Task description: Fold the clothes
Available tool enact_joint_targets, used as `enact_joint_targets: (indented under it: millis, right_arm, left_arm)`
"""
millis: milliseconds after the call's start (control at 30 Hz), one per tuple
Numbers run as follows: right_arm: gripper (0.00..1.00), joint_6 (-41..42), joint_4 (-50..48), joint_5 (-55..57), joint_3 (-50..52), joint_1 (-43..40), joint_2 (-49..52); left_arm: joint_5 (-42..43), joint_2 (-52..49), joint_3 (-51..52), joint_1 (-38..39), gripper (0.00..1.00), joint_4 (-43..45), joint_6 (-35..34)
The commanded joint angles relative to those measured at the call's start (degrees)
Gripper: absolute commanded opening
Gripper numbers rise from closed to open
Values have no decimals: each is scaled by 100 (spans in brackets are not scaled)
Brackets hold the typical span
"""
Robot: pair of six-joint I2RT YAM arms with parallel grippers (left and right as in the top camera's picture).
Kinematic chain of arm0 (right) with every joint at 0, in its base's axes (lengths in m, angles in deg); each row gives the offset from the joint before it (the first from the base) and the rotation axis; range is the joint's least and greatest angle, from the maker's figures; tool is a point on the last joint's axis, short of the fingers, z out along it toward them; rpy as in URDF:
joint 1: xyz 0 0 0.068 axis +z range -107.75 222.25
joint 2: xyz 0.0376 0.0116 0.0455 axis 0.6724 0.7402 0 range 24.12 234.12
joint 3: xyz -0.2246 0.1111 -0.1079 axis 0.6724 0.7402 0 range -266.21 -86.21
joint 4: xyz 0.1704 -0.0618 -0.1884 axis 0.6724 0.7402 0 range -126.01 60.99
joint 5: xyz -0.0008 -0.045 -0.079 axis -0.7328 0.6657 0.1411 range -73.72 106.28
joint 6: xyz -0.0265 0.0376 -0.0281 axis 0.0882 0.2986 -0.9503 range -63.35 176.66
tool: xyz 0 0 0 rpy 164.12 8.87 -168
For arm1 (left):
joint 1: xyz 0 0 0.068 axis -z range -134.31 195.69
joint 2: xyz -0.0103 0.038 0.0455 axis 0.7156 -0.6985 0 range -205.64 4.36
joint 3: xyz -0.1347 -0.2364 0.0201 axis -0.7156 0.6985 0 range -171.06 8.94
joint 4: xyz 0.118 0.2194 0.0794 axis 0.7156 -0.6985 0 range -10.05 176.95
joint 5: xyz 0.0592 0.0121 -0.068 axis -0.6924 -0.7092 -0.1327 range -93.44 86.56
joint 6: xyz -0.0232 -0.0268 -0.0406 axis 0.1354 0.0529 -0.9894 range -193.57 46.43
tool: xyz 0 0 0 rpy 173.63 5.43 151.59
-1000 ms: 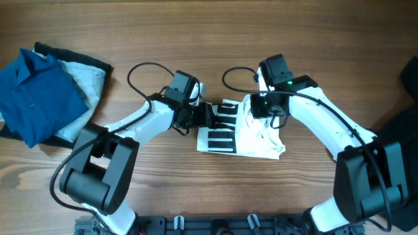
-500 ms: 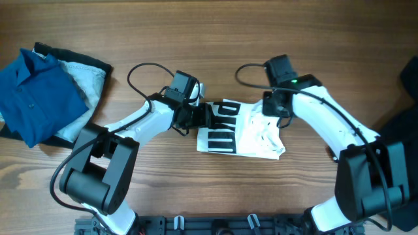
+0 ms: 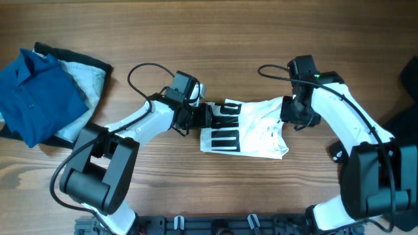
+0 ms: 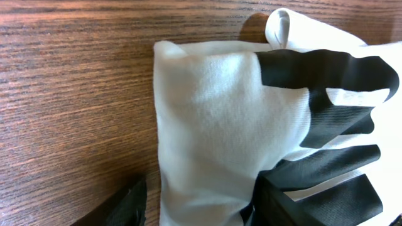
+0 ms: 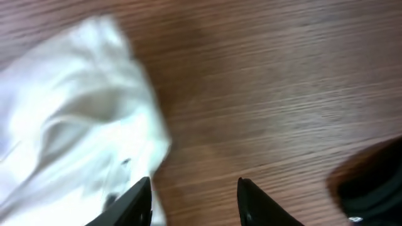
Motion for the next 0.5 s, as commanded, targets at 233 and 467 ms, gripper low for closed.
enact_joint_targets:
  millis: [233,467]
  right_arm:
    - [36,-870,570,-1740,280,-7,-411]
    - [4,728,-385,442,929,-96,-411]
  left_arm:
    - [-98,-98,31,-7,54,-20,70]
    - [-98,-98,31,-7,54,-22,70]
